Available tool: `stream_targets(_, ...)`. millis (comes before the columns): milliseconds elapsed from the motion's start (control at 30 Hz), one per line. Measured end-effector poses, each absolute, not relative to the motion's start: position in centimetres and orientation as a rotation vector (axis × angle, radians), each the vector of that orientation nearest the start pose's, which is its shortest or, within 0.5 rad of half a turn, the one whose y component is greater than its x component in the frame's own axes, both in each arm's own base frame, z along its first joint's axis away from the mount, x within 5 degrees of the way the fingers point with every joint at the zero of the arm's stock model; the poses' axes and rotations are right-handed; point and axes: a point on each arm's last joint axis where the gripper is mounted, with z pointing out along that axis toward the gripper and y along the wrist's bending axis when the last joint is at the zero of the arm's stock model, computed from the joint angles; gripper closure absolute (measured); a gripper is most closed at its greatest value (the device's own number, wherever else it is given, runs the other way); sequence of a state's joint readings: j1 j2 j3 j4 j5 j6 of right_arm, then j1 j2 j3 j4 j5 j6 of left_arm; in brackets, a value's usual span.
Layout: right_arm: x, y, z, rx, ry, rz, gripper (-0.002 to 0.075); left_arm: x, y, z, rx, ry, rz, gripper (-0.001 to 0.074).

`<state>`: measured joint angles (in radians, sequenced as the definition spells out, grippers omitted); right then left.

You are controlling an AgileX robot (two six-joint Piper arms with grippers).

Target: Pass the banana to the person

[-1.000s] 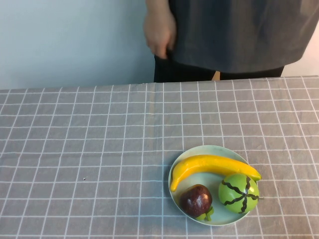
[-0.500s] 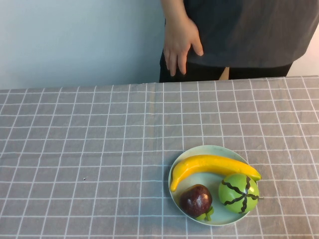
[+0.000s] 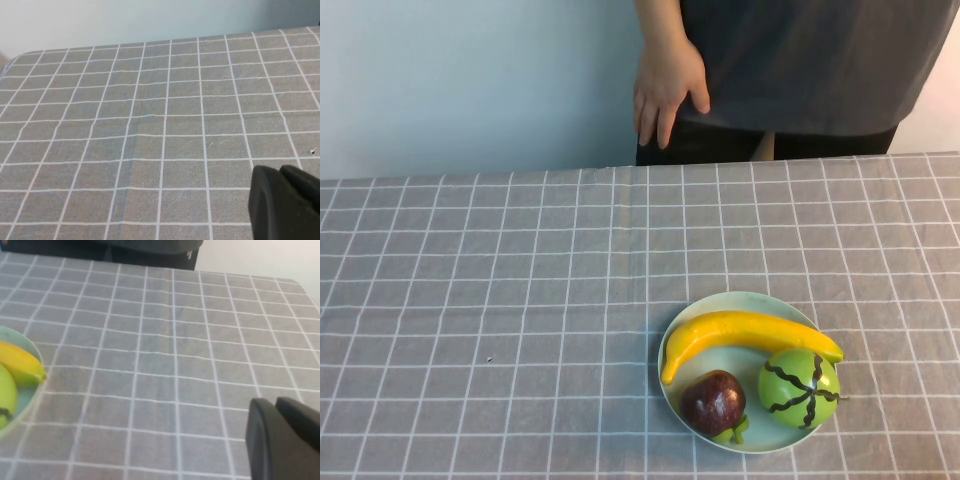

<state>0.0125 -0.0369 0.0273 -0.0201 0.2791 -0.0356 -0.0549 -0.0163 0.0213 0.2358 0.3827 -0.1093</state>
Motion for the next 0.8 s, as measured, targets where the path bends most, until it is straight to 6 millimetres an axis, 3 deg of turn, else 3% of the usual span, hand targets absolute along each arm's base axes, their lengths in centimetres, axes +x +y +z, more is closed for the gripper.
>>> stream_targets(167, 5.4, 0.6, 18.9, 0.248, 1.655, 0.337, 0.0732, 5.2, 0.5, 17.3, 0.093, 1.86, 0.119, 0.0739)
stream_targets(400, 5.5, 0.6, 20.0, 0.517, 1.494, 0.638, 0.0732, 5.2, 0.5, 17.3, 0.093, 1.86, 0.119, 0.0739)
stream_targets(600, 5.4, 0.7, 20.3, 0.553, 1.483, 0.698, 0.0732, 5.2, 0.5, 17.3, 0.093, 1.86, 0.119, 0.0739)
stream_targets(700, 5.3, 1.6, 21.2, 0.48, 1.605, 0.718, 0.0728, 5.2, 0.5, 17.3, 0.093, 1.86, 0.119, 0.0739)
stream_targets(800, 5.6, 2.4, 23.6, 0.355, 1.787, 0.681, 0.0728, 5.2, 0.5, 17.3, 0.093, 1.86, 0.119, 0.0739)
